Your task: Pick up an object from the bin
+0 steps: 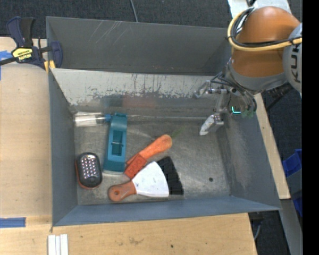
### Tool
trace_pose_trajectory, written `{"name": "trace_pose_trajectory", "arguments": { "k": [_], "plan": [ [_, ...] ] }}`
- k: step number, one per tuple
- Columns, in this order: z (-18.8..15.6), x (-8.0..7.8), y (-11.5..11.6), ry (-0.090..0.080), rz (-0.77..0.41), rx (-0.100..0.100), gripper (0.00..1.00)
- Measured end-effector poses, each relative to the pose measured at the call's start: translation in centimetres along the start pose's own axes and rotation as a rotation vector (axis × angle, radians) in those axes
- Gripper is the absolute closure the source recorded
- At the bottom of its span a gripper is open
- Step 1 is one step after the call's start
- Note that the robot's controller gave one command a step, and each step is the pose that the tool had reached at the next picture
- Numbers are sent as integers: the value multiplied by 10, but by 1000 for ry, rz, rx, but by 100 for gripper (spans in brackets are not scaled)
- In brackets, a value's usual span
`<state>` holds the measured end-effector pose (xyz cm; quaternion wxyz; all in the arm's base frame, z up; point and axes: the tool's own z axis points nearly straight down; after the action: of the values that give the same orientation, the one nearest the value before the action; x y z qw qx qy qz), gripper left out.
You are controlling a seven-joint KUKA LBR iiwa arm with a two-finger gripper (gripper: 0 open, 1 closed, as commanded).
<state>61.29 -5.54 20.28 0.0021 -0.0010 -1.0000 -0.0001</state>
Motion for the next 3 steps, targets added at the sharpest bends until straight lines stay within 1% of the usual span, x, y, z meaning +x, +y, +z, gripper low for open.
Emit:
{"name": "trace_pose_trajectory", "arguments": {
  "k": [1,2,3],
  "plan": [
    [-5,-2,0,-8,-1,1,0],
    [-4,-1,1,-8,-3,1,0],
    [-18,-4,2,3,-86,-2,0]
  ]
}}
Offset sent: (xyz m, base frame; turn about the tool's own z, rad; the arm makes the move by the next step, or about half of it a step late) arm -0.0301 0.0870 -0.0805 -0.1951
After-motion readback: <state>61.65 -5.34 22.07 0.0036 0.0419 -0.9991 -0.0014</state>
